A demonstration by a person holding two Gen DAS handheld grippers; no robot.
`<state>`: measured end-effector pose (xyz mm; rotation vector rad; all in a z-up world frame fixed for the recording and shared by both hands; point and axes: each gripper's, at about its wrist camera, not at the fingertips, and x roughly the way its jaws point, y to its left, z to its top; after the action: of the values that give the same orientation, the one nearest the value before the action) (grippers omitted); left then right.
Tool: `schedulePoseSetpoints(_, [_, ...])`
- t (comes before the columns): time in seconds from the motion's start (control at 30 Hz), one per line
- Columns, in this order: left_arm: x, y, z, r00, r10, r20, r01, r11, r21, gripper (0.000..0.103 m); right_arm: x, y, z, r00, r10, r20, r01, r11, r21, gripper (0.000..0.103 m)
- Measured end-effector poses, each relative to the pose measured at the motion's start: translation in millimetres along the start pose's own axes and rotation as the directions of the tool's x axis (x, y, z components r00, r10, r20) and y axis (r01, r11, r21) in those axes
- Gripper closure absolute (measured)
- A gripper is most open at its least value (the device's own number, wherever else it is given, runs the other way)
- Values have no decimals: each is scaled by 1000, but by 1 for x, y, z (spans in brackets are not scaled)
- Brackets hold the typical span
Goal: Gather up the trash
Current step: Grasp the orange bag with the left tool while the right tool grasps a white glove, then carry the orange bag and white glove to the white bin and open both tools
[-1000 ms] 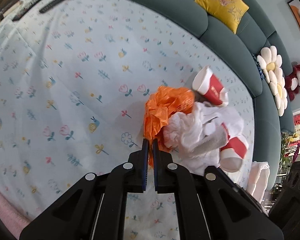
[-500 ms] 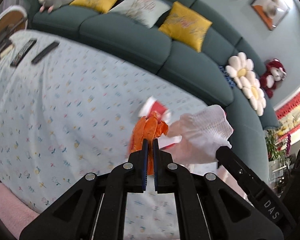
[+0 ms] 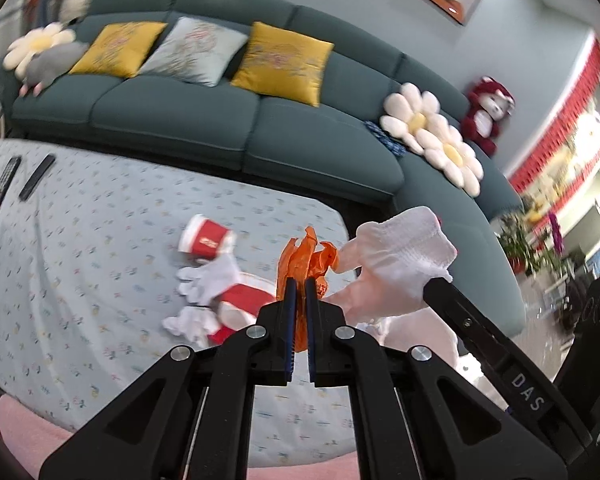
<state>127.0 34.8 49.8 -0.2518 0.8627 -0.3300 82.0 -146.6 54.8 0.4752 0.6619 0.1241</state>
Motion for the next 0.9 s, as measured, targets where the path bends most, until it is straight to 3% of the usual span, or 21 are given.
schedulePoseSetpoints(0.37, [28, -101, -26, 997, -57, -59, 66, 985, 162, 99, -55, -92, 5, 993, -97, 72, 88, 989, 121, 98])
schedulePoseSetpoints(0.67, [56, -165, -45, 989, -98, -111, 124, 959, 255, 99, -77, -161, -4, 981, -178, 81, 157, 963, 219, 98])
schedulePoseSetpoints(0.8, [70, -185, -54, 986, -95, -134, 131, 947, 292, 99, -82, -193, -12, 973, -219, 67, 195, 945, 261, 98])
schedulePoseSetpoints(0.9, [80, -178, -57, 981, -102, -164, 144, 951, 273, 98, -80, -206, -19, 971, -235, 51, 211, 936, 283, 98])
